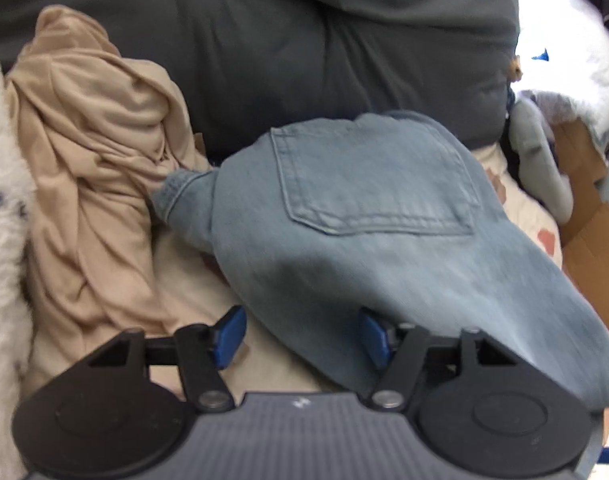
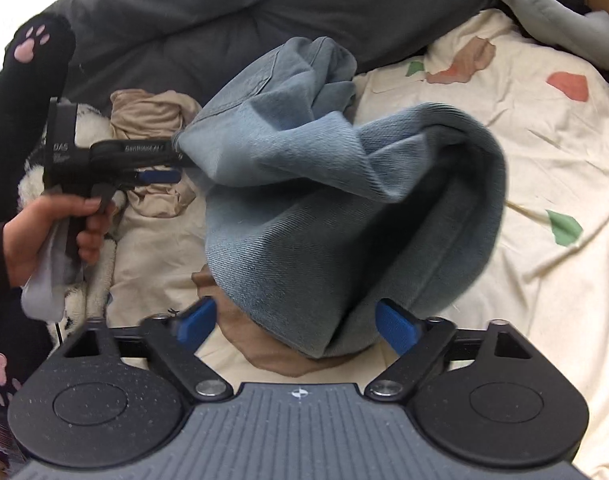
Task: Fold clothes
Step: 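Lift the jeans with the left gripper and pull them onto the blanket, then grasp the jeans leg hem with the right gripper while the left gripper holds the jeans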
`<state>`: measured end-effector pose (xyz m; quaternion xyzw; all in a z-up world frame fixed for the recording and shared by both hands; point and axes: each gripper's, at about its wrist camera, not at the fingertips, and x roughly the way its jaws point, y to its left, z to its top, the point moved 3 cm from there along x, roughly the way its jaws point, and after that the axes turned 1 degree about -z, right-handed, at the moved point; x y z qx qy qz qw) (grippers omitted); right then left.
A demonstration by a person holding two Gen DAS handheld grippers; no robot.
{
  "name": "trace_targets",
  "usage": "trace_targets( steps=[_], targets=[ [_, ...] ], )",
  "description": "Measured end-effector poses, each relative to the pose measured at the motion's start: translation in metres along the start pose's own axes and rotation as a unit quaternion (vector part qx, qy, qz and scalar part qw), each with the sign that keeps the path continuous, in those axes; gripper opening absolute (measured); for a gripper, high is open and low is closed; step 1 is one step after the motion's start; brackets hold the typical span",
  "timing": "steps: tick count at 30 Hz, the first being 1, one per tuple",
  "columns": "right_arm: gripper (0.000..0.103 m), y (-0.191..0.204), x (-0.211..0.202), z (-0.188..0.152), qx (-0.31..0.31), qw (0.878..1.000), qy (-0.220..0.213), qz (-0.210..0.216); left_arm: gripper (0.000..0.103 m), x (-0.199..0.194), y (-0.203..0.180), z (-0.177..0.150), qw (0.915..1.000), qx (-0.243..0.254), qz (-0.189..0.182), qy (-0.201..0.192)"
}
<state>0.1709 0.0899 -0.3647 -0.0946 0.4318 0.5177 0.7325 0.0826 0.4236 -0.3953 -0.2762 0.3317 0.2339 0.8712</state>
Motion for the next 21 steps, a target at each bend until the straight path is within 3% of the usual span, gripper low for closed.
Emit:
trace_targets(
  steps=[8,11,14,15,16,17,21],
  targets=[
    [0.074,0.017,0.025,-0.001,-0.055,0.998,0.006,-0.033,0.068,0.015,0.017,0.006,0.9998,-0.003,-0.018,-0.005],
    [0.067,0.018,0.035,-0.003,-0.073,0.996,0.013,-0.044,0.068,0.019,0.02,0.008,0.9996,-0.011,-0.025,-0.008],
    [0.047,0.017,0.039,-0.002,-0.074,0.996,0.014,-0.052,0.068,0.022,0.019,0.009,0.9994,-0.013,-0.028,-0.012],
    [0.035,0.016,0.039,-0.002,-0.072,0.996,0.013,-0.054,0.067,0.022,0.018,0.01,0.9993,-0.015,-0.031,-0.015],
    [0.026,0.014,0.039,-0.002,-0.07,0.996,0.012,-0.056,0.06,0.021,0.018,0.011,0.999,-0.018,-0.036,-0.019],
    [0.023,0.013,0.039,-0.002,-0.067,0.996,0.011,-0.058,0.048,0.02,0.015,0.011,0.9989,-0.017,-0.037,-0.021],
    [0.014,0.008,0.028,0.0,-0.047,0.998,0.008,-0.046,0.025,0.004,0.003,0.012,0.9984,-0.018,-0.033,-0.043]
  ],
)
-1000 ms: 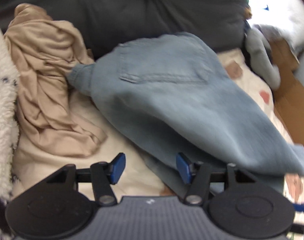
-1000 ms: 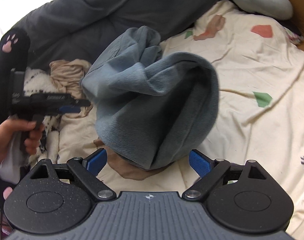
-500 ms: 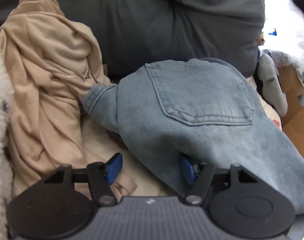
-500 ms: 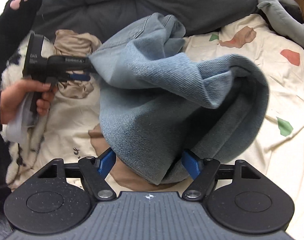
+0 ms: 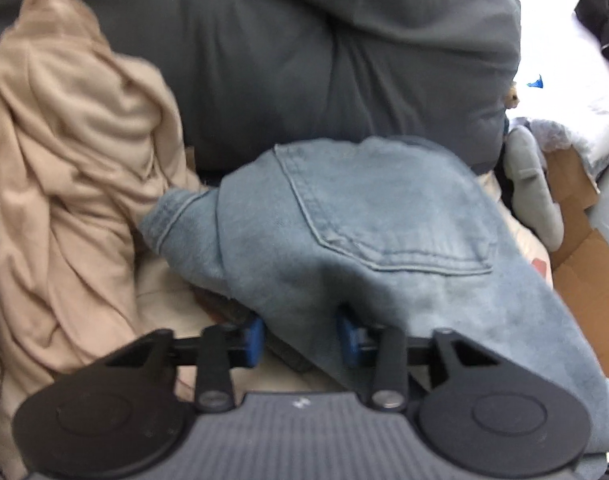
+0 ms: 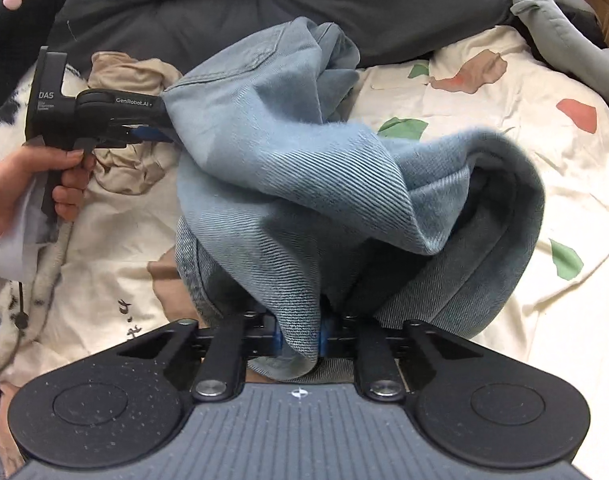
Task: Fold clothes
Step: 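Grasp the jeans leg hem with the right gripper while the left gripper holds the jeans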
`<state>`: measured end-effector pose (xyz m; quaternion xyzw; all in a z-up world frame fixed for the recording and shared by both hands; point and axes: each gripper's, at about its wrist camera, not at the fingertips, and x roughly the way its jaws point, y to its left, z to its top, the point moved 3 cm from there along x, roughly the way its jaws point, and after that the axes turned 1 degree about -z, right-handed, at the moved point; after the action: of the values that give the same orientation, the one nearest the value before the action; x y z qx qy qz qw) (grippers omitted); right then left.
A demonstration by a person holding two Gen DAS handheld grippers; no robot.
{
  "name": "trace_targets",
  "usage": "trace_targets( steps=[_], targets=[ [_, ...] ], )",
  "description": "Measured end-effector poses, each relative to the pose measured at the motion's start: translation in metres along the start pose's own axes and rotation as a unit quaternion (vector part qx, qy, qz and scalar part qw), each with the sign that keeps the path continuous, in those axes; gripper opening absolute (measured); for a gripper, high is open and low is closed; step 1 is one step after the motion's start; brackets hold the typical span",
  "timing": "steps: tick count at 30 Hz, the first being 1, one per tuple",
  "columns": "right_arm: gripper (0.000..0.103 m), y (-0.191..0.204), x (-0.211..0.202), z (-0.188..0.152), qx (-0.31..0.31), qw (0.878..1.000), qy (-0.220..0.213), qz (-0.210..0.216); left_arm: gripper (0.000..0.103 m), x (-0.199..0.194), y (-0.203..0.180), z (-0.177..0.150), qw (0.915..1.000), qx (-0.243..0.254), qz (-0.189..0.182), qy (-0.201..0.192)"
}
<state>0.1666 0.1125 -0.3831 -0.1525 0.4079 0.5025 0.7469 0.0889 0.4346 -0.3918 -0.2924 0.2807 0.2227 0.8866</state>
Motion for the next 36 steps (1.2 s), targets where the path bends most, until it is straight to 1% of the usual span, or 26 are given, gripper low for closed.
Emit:
trace_targets(
  steps=[1,2,3,9,13,16,19,22,26,29,36],
  targets=[
    [0.008,-0.002,-0.003,0.001,0.005,1.0,0.0,0.003,0.016,-0.005,-0.002,0.001,1.0,-0.004,-0.001,-0.007],
    [0.003,-0.003,-0.006,0.001,0.011,1.0,0.0,0.005,0.009,-0.01,-0.005,0.003,0.9999,-0.007,-0.003,-0.015],
    [0.003,-0.005,-0.01,0.0,0.017,1.0,0.0,0.007,0.008,-0.016,-0.008,0.005,0.9997,-0.007,-0.006,-0.023],
    [0.002,-0.014,-0.035,-0.003,0.054,0.998,-0.006,0.026,0.005,-0.046,-0.036,0.024,0.9975,0.009,-0.03,-0.063],
    [0.002,-0.022,-0.05,-0.005,0.083,0.996,-0.01,0.039,0.005,-0.046,-0.065,0.046,0.9953,0.029,-0.053,-0.075],
    [0.002,-0.03,-0.062,-0.01,0.107,0.993,-0.01,0.049,0.004,-0.044,-0.087,0.057,0.9939,0.05,-0.071,-0.068],
    [0.002,-0.038,-0.072,-0.017,0.129,0.99,-0.012,0.052,0.003,-0.039,-0.111,0.062,0.9926,0.069,-0.085,-0.053],
    [0.002,-0.045,-0.077,-0.022,0.147,0.987,-0.016,0.057,0.003,-0.034,-0.134,0.068,0.989,0.098,-0.101,-0.048],
    [0.002,-0.053,-0.083,-0.027,0.171,0.983,-0.018,0.063,0.003,-0.025,-0.163,0.076,0.9838,0.119,-0.126,-0.046],
    [0.002,-0.059,-0.087,-0.032,0.184,0.981,-0.018,0.065,0.003,-0.012,-0.188,0.079,0.9782,0.143,-0.145,-0.039],
    [0.002,-0.08,-0.098,-0.041,0.21,0.976,-0.022,0.055,0.003,0.027,-0.245,0.077,0.9641,0.196,-0.179,-0.003]
  ],
)
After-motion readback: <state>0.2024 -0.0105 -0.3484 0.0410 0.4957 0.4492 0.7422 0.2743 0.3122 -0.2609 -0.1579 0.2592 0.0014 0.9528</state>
